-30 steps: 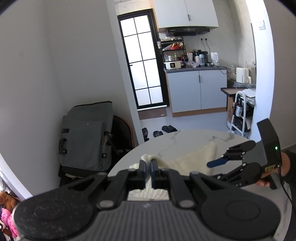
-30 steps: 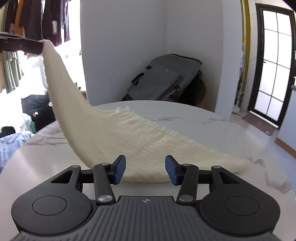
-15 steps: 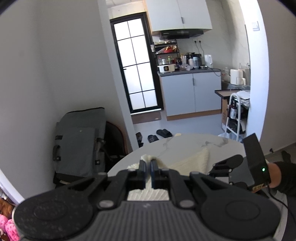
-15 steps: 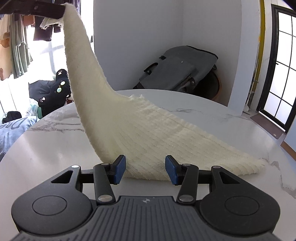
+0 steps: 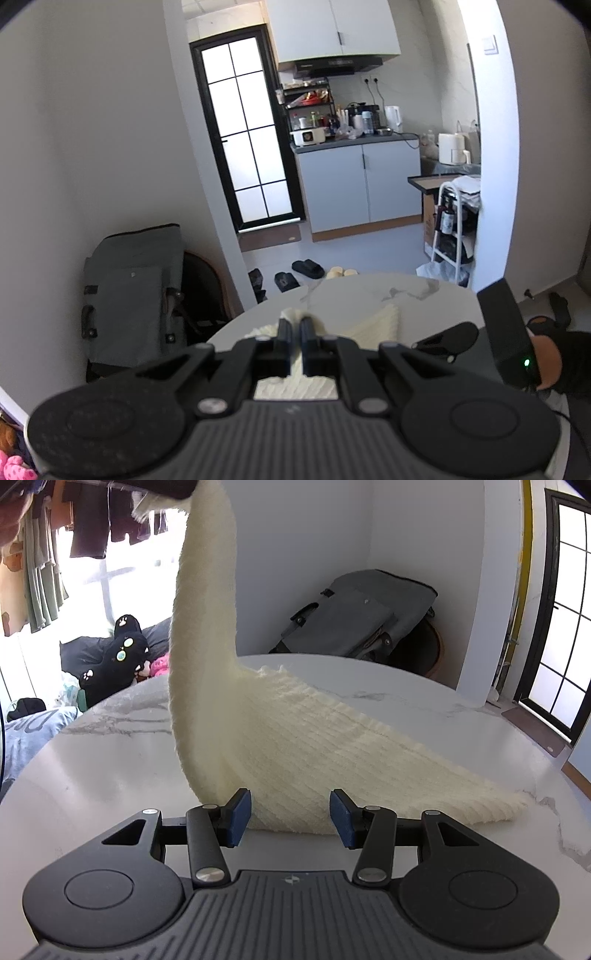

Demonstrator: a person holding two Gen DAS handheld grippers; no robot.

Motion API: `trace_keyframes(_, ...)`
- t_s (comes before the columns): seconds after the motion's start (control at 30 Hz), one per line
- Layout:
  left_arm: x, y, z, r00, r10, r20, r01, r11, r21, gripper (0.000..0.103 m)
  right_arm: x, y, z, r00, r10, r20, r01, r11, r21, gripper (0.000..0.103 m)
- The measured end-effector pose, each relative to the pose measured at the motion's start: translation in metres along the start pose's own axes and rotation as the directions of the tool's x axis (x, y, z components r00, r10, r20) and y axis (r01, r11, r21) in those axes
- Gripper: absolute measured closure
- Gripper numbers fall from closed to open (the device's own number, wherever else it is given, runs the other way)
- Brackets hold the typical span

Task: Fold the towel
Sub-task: 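Lift the triangle tip high with the left gripper, then fold the tip over onto the towel and open the left gripper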

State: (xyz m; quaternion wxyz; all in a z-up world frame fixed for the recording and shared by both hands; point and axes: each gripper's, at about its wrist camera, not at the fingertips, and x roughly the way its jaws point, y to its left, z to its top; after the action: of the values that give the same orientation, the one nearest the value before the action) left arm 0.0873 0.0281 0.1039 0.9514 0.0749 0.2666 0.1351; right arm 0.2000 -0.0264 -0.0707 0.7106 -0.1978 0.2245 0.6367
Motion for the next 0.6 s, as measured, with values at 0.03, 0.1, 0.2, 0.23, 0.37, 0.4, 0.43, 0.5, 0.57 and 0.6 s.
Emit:
trace_keyframes(0.03,0.003,-0.003,0.002,1.000,-0.007,-0.002,0.007,1.000,0.008,0.098,0.000,0.001,0.000,1.000,0.003,0.000,-0.003,1.000,-0.003,0.051)
trace_keyframes(0.1,0.007,-0.006,0.003,1.000,-0.014,-0.006,0.014,1.000,0.020,0.098,-0.001,0.001,0.000,1.000,0.009,-0.002,-0.009,1.000,-0.010,0.051)
trace_keyframes(0.2,0.013,-0.008,0.004,1.000,-0.028,-0.007,0.028,0.999,0.024,0.098,-0.001,0.003,-0.001,1.000,0.010,-0.001,-0.010,1.000,-0.018,0.051)
trace_keyframes(0.23,0.014,-0.009,0.004,0.999,-0.033,-0.005,0.033,0.999,0.024,0.098,-0.002,0.003,-0.001,1.000,0.010,0.000,-0.010,1.000,-0.018,0.051)
trace_keyframes(0.37,0.020,-0.010,0.007,0.999,-0.052,-0.005,0.052,0.998,0.028,0.098,-0.006,0.002,-0.003,1.000,0.006,0.005,-0.006,1.000,-0.021,0.051)
trace_keyframes(0.4,0.022,-0.011,0.007,0.998,-0.056,-0.006,0.056,0.998,0.031,0.098,-0.007,0.001,-0.004,1.000,0.006,0.007,-0.006,1.000,-0.021,0.051)
trace_keyframes(0.43,0.023,-0.012,0.008,0.998,-0.059,-0.007,0.059,0.998,0.034,0.098,-0.008,0.000,-0.004,1.000,0.006,0.008,-0.006,1.000,-0.018,0.051)
trace_keyframes(0.5,0.025,-0.013,0.010,0.998,-0.065,-0.009,0.065,0.997,0.038,0.098,-0.010,-0.002,-0.005,1.000,0.008,0.007,-0.008,1.000,-0.005,0.051)
trace_keyframes(0.57,0.029,-0.015,0.013,0.997,-0.077,-0.010,0.078,0.996,0.044,0.098,-0.010,-0.005,-0.006,1.000,0.009,0.006,-0.009,1.000,0.004,0.051)
trace_keyframes(0.6,0.032,-0.017,0.014,0.996,-0.084,-0.011,0.084,0.995,0.047,0.098,-0.011,-0.005,-0.006,1.000,0.008,0.006,-0.008,1.000,0.005,0.051)
